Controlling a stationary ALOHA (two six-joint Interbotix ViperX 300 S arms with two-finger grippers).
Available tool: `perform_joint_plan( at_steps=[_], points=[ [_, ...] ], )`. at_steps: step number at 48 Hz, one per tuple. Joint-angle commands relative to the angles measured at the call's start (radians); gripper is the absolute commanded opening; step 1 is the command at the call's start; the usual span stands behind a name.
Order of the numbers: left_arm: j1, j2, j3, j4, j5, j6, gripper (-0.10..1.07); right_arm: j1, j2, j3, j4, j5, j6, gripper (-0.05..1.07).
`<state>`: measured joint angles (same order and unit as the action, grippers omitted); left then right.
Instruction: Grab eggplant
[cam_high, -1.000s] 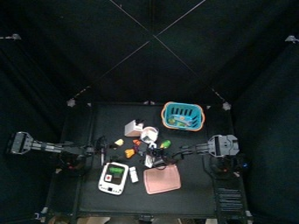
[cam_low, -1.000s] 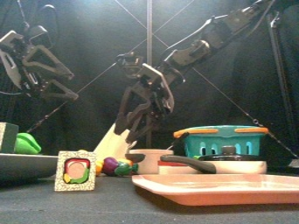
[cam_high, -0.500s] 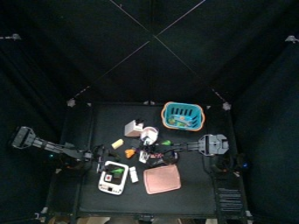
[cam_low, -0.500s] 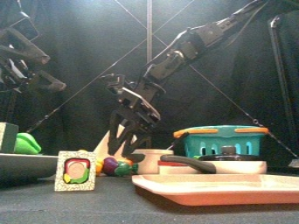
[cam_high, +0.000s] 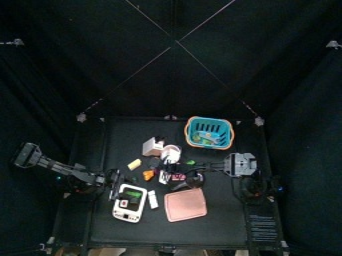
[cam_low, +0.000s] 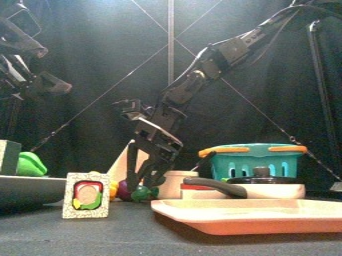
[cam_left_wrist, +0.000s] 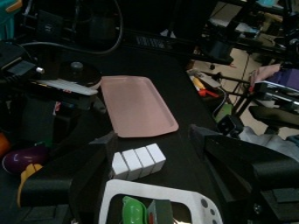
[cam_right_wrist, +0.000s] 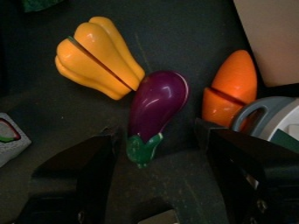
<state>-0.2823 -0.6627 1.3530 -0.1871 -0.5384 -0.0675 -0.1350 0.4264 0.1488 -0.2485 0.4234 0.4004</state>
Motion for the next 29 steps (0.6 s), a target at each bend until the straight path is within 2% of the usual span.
perform_joint_plan(
  at_steps=[1,29],
  points=[
    [-0.003,0.002,-0.023,0.002,-0.008,0.002,0.99,-0.006,-0.021,-0.025,-0.002,-0.002,0.003,0.97],
    [-0.003,0.002,-0.017,0.000,-0.009,0.002,0.99,-0.006,0.021,-0.060,-0.003,-0.003,0.002,0.96]
  ],
)
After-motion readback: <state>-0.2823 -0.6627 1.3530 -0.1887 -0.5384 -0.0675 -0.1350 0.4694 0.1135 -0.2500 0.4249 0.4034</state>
